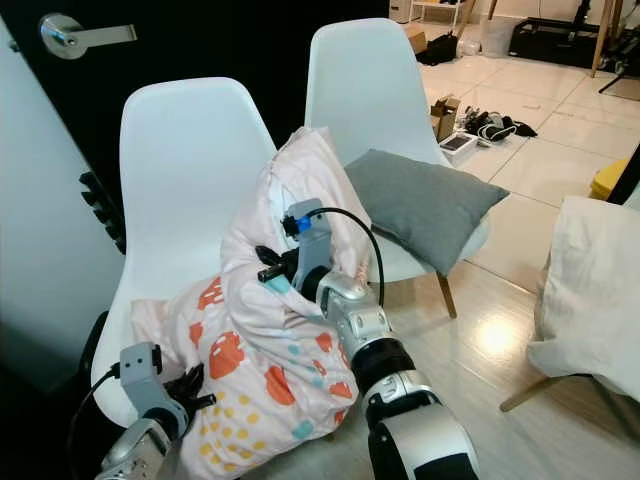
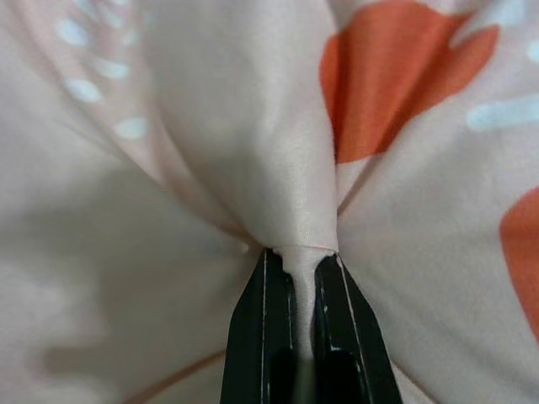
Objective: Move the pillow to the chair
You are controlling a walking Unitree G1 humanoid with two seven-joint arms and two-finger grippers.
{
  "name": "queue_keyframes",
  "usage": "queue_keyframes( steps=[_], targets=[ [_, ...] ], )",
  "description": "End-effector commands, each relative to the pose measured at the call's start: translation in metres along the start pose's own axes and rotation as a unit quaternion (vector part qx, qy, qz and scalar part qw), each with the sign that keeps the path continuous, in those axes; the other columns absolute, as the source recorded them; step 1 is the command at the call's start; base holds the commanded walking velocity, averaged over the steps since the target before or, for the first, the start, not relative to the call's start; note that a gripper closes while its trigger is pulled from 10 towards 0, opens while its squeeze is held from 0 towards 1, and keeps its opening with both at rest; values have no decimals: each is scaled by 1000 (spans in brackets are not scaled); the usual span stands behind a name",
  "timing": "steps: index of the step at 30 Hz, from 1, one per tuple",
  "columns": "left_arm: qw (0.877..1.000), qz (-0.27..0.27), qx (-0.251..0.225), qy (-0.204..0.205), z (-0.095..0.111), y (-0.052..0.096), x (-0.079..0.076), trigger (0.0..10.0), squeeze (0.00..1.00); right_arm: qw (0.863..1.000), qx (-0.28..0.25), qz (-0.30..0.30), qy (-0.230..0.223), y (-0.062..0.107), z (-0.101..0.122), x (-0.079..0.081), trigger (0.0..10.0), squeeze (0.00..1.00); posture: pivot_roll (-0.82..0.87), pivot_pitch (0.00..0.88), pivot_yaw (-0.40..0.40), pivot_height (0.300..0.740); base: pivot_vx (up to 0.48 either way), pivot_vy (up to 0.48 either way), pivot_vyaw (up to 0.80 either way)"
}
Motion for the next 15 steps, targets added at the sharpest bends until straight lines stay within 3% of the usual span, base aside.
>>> queue_keyframes(
  steps=[1,5,6,7,8,9,10,12,13,14,15],
  targets=[
    [999,27,-38,0,21,-6,8,0,0,997,65,-20,-32,6,-36,-4,10000,0,-65,79,34,480,0,0,0],
    [981,56,-179,-53,96,-18,12,0,0,997,62,-21,-39,6,-38,-4,10000,0,-44,83,33,480,0,0,0],
    [981,56,-179,-53,96,-18,12,0,0,997,62,-21,-39,6,-38,-4,10000,0,-44,83,33,480,0,0,0],
    [968,48,-235,-77,129,-20,6,0,0,997,61,-20,-39,6,-38,-3,10000,0,-40,83,31,480,0,0,0],
    [968,48,-235,-77,129,-20,6,0,0,997,61,-20,-39,6,-38,-3,10000,0,-40,83,31,480,0,0,0],
    [944,35,-309,-112,173,-18,-5,0,0,997,57,-16,-41,4,-37,-1,10000,0,-30,82,31,480,0,0,0],
    [944,35,-309,-112,173,-18,-5,0,0,997,57,-16,-41,4,-37,-1,10000,0,-30,82,31,480,0,0,0],
    [917,23,-363,-164,207,-11,-18,0,0,997,55,-12,-43,3,-37,2,10000,0,-27,80,34,480,0,0,0],
    [917,23,-363,-164,207,-11,-18,0,0,997,55,-12,-43,3,-37,2,10000,0,-27,80,34,480,0,0,0],
    [894,35,-399,-202,229,-3,-26,0,0,997,57,-11,-43,2,-39,4,10000,0,-23,81,36,480,0,0,0],
    [886,45,-409,-215,234,0,-27,0,0,997,58,-11,-44,1,-41,5,10000,0,-21,81,39,480,0,0,0]
  ],
)
Point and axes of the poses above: a point about 5 cm out from each wrist's last joint towards the gripper, its own y axis pointing back from the gripper into the wrist, its own z axis along the axis of the wrist's last joint, x = y × z, the point moved 2 cm from there along -y, pointing out of the wrist towards the gripper, and after that the axes turned 6 degrees about -y, right-handed, at the moved point
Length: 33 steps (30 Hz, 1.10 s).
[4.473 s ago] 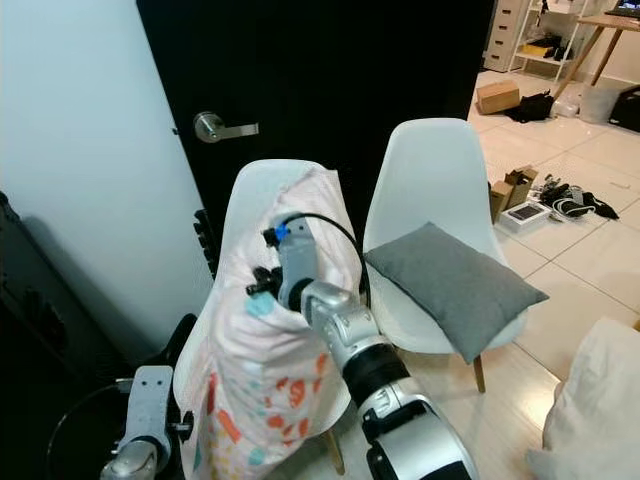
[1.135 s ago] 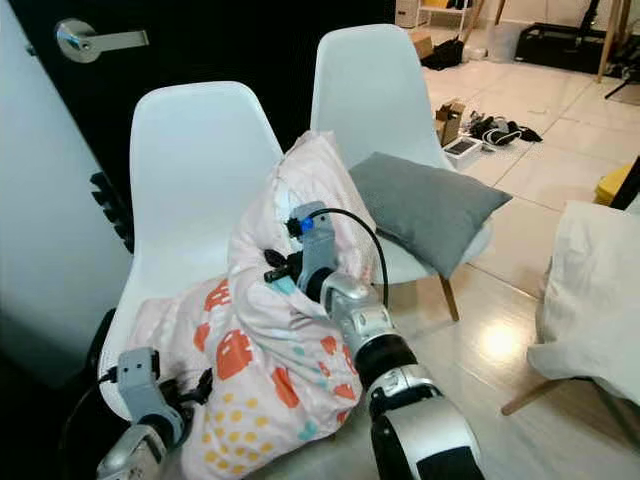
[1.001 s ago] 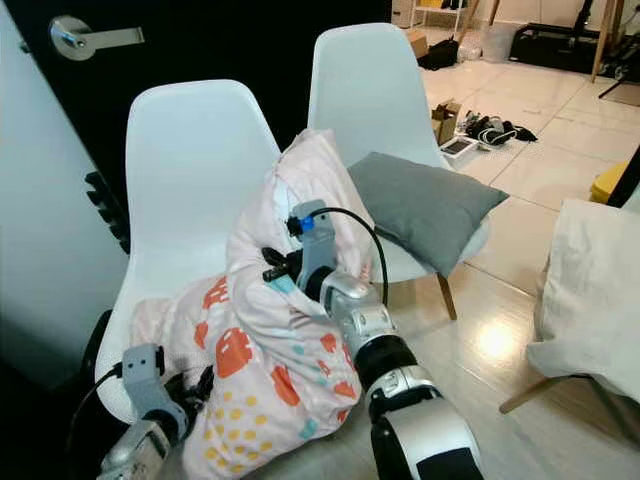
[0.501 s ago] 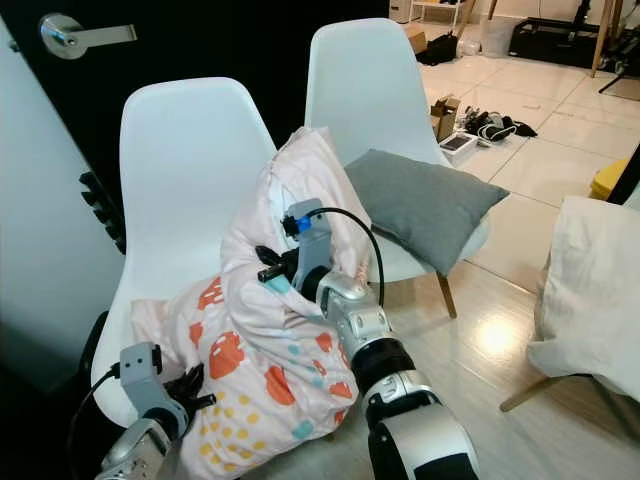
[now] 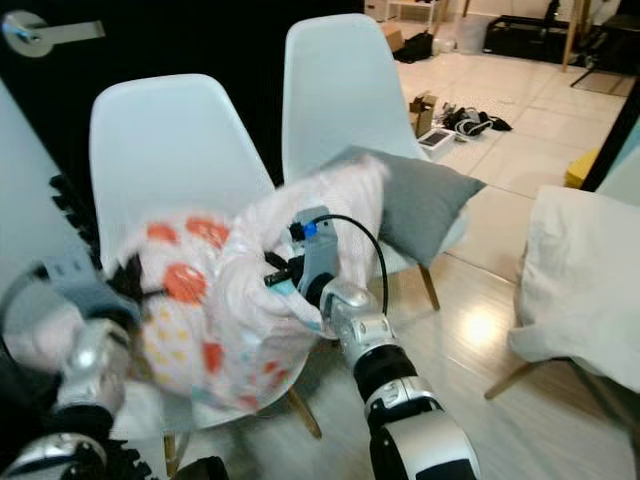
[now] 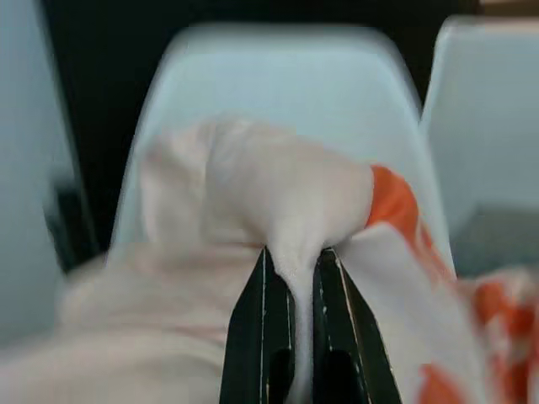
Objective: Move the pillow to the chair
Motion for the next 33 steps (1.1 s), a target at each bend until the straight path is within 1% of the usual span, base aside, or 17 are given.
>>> queue_keyframes(
  steps=[1,4,7,8,11,14,15,18,20,21,23,24,25,27,28,31,33],
  targets=[
    [998,0,-52,-36,23,-6,0,0,0,1000,17,19,-4,-6,-10,14,10000,0,-21,81,39,480,0,0,0],
    [995,51,-44,-73,27,2,8,0,0,999,30,23,2,-6,-18,17,10000,0,-14,82,42,480,0,0,0],
    [994,61,-38,-81,26,5,10,0,0,999,32,25,3,-6,-19,17,10000,0,-14,82,42,480,0,0,0],
    [993,73,-16,-87,18,12,13,0,0,999,35,25,5,-6,-21,17,10000,0,-8,83,40,480,0,0,0],
    [987,120,75,-75,-16,49,16,0,0,999,42,21,10,-6,-25,16,10000,0,-2,84,38,480,0,0,0],
    [985,128,92,-77,-22,57,16,0,0,999,42,20,10,-6,-25,16,10000,0,-2,84,38,480,0,0,0],
    [981,143,111,-75,-28,67,17,0,0,999,42,20,16,-6,-24,16,10000,0,2,82,37,480,0,0,0],
    [973,163,136,-85,-37,83,19,0,0,999,40,22,19,-8,-23,19,10000,0,10,82,31,480,0,0,0],
    [973,163,136,-85,-37,83,19,0,0,999,40,22,19,-8,-23,19,10000,0,10,82,31,480,0,0,0],
    [968,173,153,-101,-44,92,25,5451,0,999,41,25,22,-10,-25,22,10000,0,15,77,24,480,0,0,0],
    [966,173,158,-108,-46,92,27,5451,0,999,41,27,22,-11,-25,24,10000,0,14,73,22,480,0,0,0],
    [966,166,156,-121,-46,89,29,10000,1000,999,37,27,19,-11,-25,25,10000,310,13,71,22,480,0,0,0],
    [966,160,156,-132,-45,86,30,10000,1000,999,32,24,16,-11,-24,25,10000,867,11,69,23,480,0,0,0],
    [966,160,156,-132,-45,86,30,10000,1000,999,32,24,16,-11,-24,25,10000,867,11,69,23,480,0,0,0],
    [965,156,156,-141,-44,83,31,10000,1000,999,29,19,16,-11,-24,24,10000,1000,8,69,25,480,0,0,0],
    [962,156,152,-163,-38,75,35,10000,1000,1000,23,2,16,-10,-21,18,10000,1000,1,72,33,480,0,0,0],
    [958,147,141,-202,-31,65,39,10000,1000,999,13,-29,10,-6,-16,4,10000,1000,-2,74,35,480,0,0,0]
  ],
)
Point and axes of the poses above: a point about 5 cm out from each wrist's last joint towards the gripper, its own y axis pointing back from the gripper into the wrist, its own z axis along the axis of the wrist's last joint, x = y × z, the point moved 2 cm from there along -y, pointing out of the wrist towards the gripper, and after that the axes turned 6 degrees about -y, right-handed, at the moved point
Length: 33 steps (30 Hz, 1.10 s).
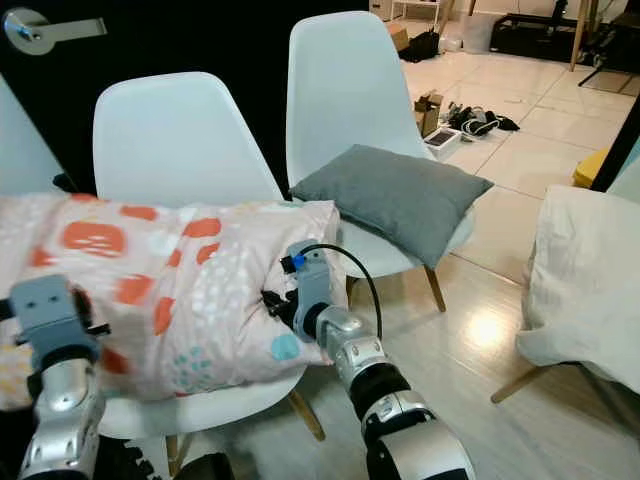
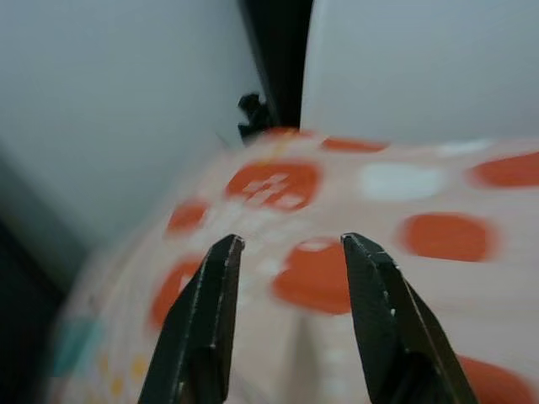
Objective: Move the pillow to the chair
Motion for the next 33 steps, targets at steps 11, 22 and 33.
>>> queue_keyframes(
  steps=[11,22,33],
  targets=[
    [998,-18,-43,-52,18,-13,2,10000,1000,994,-27,-106,-6,8,14,-33,10000,1000,-4,78,38,480,0,0,0],
    [988,-138,-40,51,32,6,-59,10000,0,967,-100,-232,-15,38,41,-85,10000,0,-13,76,44,480,0,0,0],
    [980,-186,17,69,21,18,-91,10000,0,967,-122,-218,-46,42,34,-87,10000,0,-18,70,46,530,0,0,0]
  ],
)
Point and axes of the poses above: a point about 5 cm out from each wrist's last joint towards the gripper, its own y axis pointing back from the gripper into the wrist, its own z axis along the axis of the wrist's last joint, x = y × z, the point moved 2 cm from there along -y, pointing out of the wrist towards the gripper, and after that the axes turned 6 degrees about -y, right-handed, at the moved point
